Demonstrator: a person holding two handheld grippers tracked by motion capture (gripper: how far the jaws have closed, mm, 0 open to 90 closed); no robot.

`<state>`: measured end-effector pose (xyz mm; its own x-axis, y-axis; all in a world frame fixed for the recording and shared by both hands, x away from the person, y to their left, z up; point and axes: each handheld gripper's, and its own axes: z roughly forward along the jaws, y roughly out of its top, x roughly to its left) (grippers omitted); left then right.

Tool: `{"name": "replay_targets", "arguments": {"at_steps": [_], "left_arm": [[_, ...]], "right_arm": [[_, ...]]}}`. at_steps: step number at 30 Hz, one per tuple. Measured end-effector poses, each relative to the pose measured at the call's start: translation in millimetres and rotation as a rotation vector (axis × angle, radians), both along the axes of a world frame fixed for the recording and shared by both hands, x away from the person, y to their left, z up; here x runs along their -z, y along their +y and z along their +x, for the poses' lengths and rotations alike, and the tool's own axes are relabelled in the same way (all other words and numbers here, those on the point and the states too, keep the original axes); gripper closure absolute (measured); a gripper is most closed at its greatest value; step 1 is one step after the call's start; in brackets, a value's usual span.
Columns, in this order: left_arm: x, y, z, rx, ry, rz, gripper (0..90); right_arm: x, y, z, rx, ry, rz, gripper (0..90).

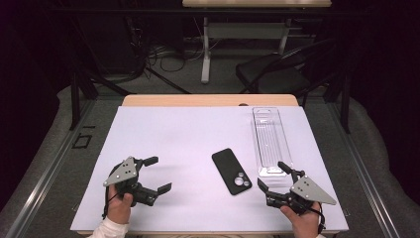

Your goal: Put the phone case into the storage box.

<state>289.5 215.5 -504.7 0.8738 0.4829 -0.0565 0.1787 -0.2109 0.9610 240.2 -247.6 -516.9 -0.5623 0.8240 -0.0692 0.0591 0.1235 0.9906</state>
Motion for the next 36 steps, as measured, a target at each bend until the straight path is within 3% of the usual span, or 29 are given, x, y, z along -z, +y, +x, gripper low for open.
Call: {"name": "replay_targets", "arguments": {"at_steps": [12, 19, 26, 27, 32, 36], "left_arm": [[-4.0, -4.9, 1.4, 0.001, 0.034, -0.014, 0.7], [-12.3, -14.2, 3.1, -0.006, 0.049, 0.008, 0.7], [-21.1, -34.7, 7.6, 0.016, 0.097, 0.060, 0.7], [-23.7, -41.3, 10.5, 0.011, 0.119, 0.067, 0.5], [-27.8, -54.0, 18.6, -0.002, 0.148, 0.084, 0.6], [-31.1, -67.7, 28.4, 0.026, 0.166, 0.086, 0.5]], "right_arm": [[0.7, 0.3, 0.5, -0.001, 0.000, -0.004, 14.2], [3.5, 0.2, 2.8, -0.012, 0.019, 0.009, 14.2], [1.5, 3.9, 1.2, -0.014, 0.012, -0.009, 14.2], [1.4, 3.9, 1.0, -0.011, 0.011, -0.009, 14.2], [1.3, 2.1, 0.9, -0.004, 0.011, -0.004, 14.2], [2.0, -0.5, 1.8, 0.000, 0.019, -0.002, 14.2]]}}
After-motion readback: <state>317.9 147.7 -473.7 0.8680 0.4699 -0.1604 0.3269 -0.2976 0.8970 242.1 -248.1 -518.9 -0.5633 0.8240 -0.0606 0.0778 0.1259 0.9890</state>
